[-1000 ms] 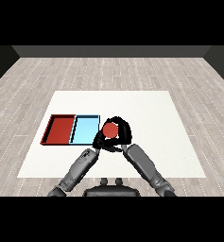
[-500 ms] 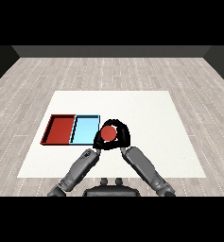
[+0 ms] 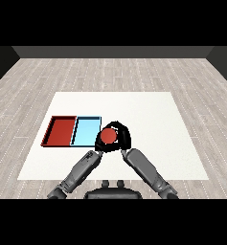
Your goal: Pick the red can and put it in the red box
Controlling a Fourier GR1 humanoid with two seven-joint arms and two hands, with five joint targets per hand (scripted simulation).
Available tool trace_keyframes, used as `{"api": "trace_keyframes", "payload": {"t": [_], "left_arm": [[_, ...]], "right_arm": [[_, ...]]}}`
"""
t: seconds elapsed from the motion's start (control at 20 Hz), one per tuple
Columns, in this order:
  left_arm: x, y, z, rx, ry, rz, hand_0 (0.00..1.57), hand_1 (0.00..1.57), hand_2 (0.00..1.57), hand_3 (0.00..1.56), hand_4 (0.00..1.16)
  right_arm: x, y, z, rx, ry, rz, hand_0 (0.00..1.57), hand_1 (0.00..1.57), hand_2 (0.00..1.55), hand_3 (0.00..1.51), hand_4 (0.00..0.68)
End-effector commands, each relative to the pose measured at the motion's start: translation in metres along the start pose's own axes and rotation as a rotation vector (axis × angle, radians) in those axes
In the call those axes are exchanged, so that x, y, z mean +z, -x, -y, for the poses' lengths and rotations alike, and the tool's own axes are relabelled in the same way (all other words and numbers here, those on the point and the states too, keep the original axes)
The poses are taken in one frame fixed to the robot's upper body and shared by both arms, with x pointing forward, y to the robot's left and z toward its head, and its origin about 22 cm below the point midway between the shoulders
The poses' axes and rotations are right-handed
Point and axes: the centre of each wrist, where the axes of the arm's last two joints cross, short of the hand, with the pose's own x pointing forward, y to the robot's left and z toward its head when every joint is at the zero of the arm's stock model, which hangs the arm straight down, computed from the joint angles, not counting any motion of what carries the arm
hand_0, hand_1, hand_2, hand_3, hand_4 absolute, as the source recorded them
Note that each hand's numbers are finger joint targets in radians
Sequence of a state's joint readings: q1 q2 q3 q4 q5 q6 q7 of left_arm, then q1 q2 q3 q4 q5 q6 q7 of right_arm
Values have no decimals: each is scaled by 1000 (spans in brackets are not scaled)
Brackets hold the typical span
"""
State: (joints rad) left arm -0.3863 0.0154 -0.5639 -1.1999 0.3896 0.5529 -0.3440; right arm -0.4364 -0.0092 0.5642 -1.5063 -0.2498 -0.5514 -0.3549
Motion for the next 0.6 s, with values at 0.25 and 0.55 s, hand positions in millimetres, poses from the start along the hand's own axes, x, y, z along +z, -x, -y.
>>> {"api": "trace_keyframes", "payload": {"t": [0.25, 0.55], "left_arm": [[-9, -3, 1, 7, -41, 160, 1571, 1571, 1571, 1497, 1141], [-3, -8, 2, 38, -44, 164, 1571, 1571, 1571, 1513, 1147]], "right_arm": [[-6, -1, -5, -27, 3, -25, 1444, 1444, 1389, 1342, 406], [-1, 4, 1, 51, -20, -107, 0, 0, 0, 0, 0]]}}
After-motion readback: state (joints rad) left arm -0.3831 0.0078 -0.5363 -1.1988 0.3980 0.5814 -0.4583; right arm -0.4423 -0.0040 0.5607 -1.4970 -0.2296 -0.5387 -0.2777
